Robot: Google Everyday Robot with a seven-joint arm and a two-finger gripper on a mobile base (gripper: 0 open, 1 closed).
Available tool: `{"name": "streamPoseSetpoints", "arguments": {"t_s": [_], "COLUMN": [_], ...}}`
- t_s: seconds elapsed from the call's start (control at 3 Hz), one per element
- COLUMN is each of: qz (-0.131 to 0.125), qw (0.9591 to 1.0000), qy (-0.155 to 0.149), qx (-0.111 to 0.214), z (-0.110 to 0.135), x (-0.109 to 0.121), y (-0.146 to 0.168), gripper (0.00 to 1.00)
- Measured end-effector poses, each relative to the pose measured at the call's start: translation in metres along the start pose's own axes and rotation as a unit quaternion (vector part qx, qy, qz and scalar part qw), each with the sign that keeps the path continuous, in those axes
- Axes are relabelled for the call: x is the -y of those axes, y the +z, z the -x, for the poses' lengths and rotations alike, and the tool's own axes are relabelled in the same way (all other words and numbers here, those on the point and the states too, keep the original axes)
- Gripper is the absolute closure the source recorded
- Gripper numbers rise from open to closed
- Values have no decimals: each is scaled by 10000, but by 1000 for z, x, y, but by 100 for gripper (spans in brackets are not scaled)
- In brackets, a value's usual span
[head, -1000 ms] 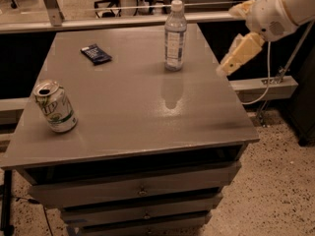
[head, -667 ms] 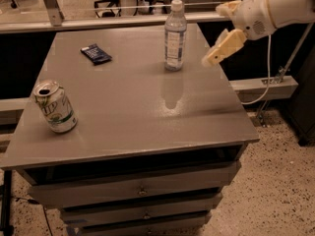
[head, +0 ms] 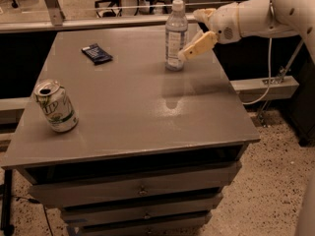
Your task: Knock blue plastic bottle over
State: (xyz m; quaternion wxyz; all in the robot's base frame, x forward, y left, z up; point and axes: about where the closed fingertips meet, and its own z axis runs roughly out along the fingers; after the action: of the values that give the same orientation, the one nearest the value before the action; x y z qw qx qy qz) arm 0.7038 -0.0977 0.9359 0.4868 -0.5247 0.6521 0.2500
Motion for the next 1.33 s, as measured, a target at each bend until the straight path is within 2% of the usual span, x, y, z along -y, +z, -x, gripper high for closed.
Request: {"name": "streamPoseSetpoints", "arguments": {"t_s": [0.33,0.67,1.0,1.33], "qz": [101,340,678,1006], "qw": [9989,9955,9908,9855], "qy": [70,151,324,581], "qx": [442,874,1122,1238], "z": [9,28,37,34], "x": [8,-7,-37,-70], "y": [21,34,46,56], "gripper": [0,0,0,0]}}
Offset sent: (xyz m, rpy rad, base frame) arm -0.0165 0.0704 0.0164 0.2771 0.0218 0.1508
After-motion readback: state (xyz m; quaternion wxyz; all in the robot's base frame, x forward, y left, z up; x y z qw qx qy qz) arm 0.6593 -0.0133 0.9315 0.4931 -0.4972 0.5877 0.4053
